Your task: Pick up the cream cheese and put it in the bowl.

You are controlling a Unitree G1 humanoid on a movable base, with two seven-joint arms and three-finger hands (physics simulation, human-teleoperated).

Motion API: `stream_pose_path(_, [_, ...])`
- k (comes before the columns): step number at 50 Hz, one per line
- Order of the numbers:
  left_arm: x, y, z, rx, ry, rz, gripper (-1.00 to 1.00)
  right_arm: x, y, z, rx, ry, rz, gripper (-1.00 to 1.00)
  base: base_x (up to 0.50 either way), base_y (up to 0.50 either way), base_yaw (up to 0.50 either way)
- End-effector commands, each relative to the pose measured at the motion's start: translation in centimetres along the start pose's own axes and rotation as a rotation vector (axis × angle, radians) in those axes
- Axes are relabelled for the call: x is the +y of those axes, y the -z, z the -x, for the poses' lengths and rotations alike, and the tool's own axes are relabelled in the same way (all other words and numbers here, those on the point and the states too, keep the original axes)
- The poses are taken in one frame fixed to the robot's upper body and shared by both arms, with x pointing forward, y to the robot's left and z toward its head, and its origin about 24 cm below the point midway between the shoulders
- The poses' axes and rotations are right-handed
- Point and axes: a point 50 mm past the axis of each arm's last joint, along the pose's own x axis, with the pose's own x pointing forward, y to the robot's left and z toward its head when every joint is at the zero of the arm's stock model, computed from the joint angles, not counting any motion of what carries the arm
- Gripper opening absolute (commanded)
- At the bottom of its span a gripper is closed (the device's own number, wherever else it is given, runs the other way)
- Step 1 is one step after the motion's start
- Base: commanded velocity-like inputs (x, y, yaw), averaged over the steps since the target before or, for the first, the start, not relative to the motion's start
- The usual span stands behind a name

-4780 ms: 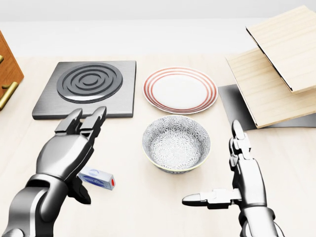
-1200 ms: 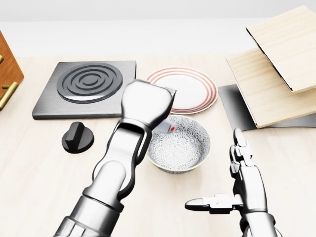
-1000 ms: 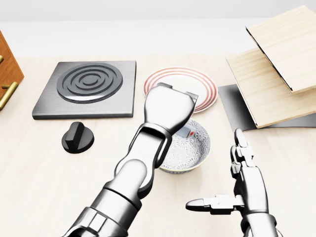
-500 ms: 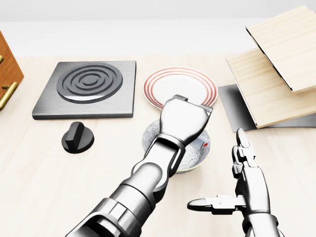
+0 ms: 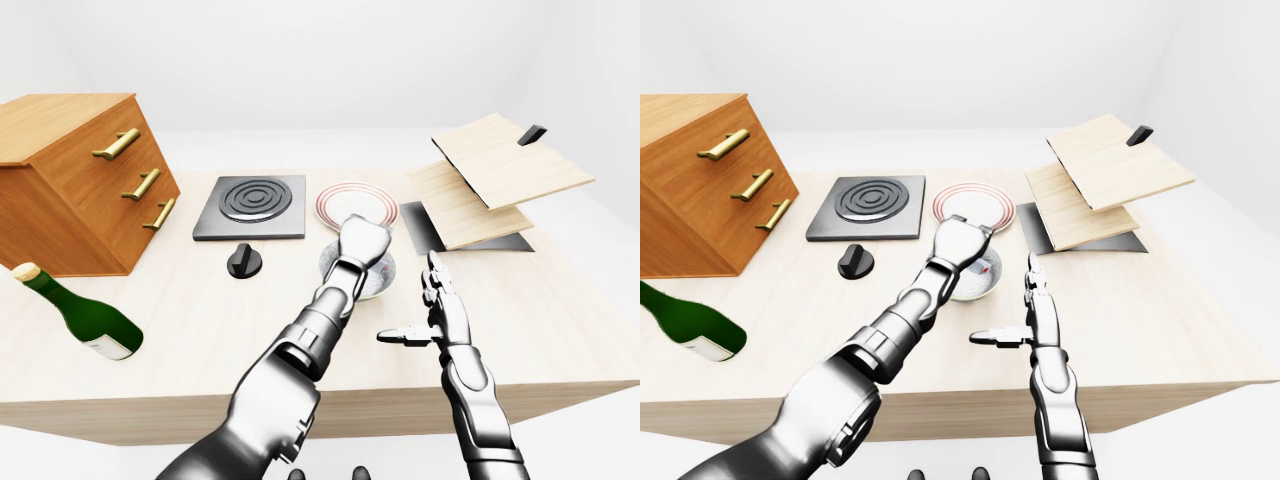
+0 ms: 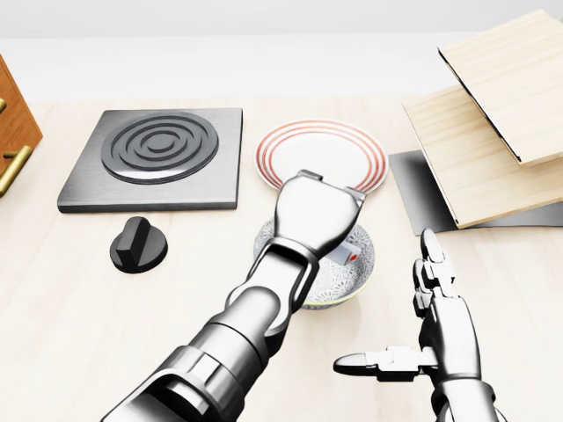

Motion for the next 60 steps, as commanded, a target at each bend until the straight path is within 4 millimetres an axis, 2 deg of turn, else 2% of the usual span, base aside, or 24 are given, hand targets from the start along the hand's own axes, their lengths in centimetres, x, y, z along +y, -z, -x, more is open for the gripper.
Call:
stream_pose_path(1, [0.4, 0.1, -0.1, 0.005, -0.053, 0.01, -1.0, 0.0, -0.4, 0.0, -0.017, -0.001, -0.009, 1.0, 0.0, 0.0, 0.0])
stream_pose_path(8, [0.2, 0.2, 0.0, 0.009, -0.049, 0.008, -1.0, 0.0, -0.3, 0.1, -0.016, -0.002, -0.009, 1.0, 0.0, 0.0, 0.0])
stream_pose_path(9, [0.2, 0.3, 0.1, 0.007, -0.048, -0.001, -0.91, 0.0, -0.3, 0.0, -0.016, -0.003, -0.008, 1.0, 0.0, 0.0, 0.0])
stream_pose_path(11, [0.2, 0.4, 0.0, 0.008, -0.051, -0.007, -0.14, 0.0, -0.3, 0.0, -0.015, -0.003, -0.007, 1.0, 0.0, 0.0, 0.0])
stream_pose_path(12, [0.3, 0.5, 0.0, 0.01, -0.058, -0.007, 0.33, 0.0, -0.3, 0.0, -0.015, -0.003, -0.007, 1.0, 0.0, 0.0, 0.0])
stream_pose_path(14, [0.7, 0.6, -0.2, 0.014, -0.077, -0.006, 1.0, 0.0, -0.3, 0.0, -0.015, -0.003, -0.007, 1.0, 0.0, 0.0, 0.0])
stream_pose_path(23, [1.9, 1.0, -0.5, 0.021, -0.148, -0.012, 1.0, 0.1, -0.2, -0.1, -0.014, -0.003, -0.006, 1.0, 0.0, 0.0, 0.0])
stream_pose_path(38, [2.4, 1.0, -0.2, 0.024, -0.179, 0.0, 1.0, 0.3, -0.3, 0.1, -0.015, -0.007, -0.001, 1.0, 0.0, 0.0, 0.0])
stream_pose_path(46, [2.4, 2.5, 2.2, 0.125, -0.203, 0.166, 1.0, 0.4, -1.1, 0.4, -0.032, -0.005, 0.012, 1.0, 0.0, 0.0, 0.0])
stream_pose_path(47, [2.5, 3.4, 3.0, 0.168, -0.203, 0.252, 1.0, 0.4, -1.6, 0.7, -0.044, -0.003, 0.019, 1.0, 0.0, 0.0, 0.0])
stream_pose_path(51, [3.0, 5.0, 5.7, 0.22, -0.21, 0.412, 1.0, 0.4, -3.6, 1.1, -0.109, 0.002, 0.035, 1.0, 0.0, 0.0, 0.0])
stream_pose_path(60, [3.8, 7.2, 8.9, 0.259, -0.242, 0.512, 1.0, 0.6, -7.2, 1.6, -0.266, -0.001, 0.059, 1.0, 0.0, 0.0, 0.0])
